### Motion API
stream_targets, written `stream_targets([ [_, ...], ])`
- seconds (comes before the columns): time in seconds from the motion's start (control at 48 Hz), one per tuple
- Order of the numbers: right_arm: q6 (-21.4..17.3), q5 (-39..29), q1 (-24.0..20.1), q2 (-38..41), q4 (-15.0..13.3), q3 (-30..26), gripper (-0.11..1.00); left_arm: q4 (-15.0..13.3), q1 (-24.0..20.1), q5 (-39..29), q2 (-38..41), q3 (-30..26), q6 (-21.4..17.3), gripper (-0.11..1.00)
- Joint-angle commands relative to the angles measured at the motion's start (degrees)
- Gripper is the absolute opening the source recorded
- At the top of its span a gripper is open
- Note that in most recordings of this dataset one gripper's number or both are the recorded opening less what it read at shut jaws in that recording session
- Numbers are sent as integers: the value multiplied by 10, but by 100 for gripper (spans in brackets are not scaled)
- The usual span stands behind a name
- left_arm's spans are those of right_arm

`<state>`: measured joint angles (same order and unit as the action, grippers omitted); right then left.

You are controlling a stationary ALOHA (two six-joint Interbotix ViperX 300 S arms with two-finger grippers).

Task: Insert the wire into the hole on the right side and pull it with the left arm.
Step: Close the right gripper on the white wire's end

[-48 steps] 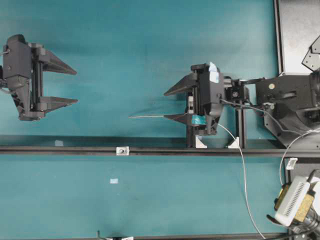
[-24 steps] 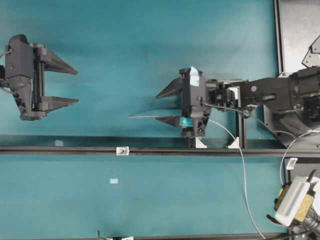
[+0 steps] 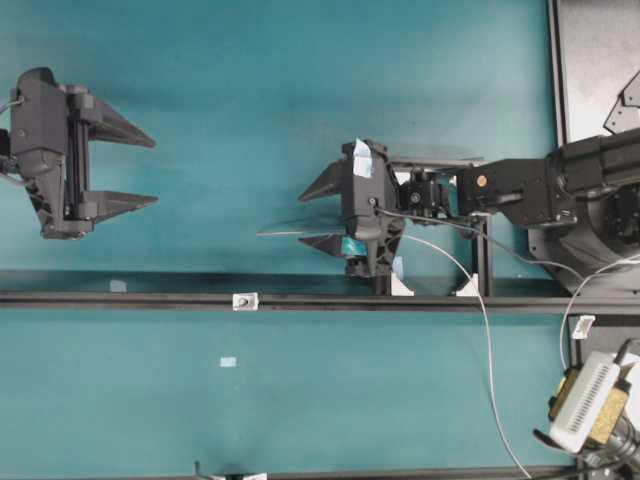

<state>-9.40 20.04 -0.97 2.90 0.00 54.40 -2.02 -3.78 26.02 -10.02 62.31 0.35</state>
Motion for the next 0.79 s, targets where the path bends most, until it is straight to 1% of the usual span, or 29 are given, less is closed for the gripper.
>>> stream_targets([
  [0.0,-2,5,-2,2,2,-15,77,0,-3,2,-6,-11,0,81],
  [0.521,-1,5,2,11,2,-17,77,-1,-3,3,-5,-11,0,81],
  [0.667,-1,6,2,11,1,-18,73,-1,-3,3,-6,-11,-1,81],
  [0.771,-1,6,2,11,1,-18,67,0,-3,3,-6,-11,0,81],
])
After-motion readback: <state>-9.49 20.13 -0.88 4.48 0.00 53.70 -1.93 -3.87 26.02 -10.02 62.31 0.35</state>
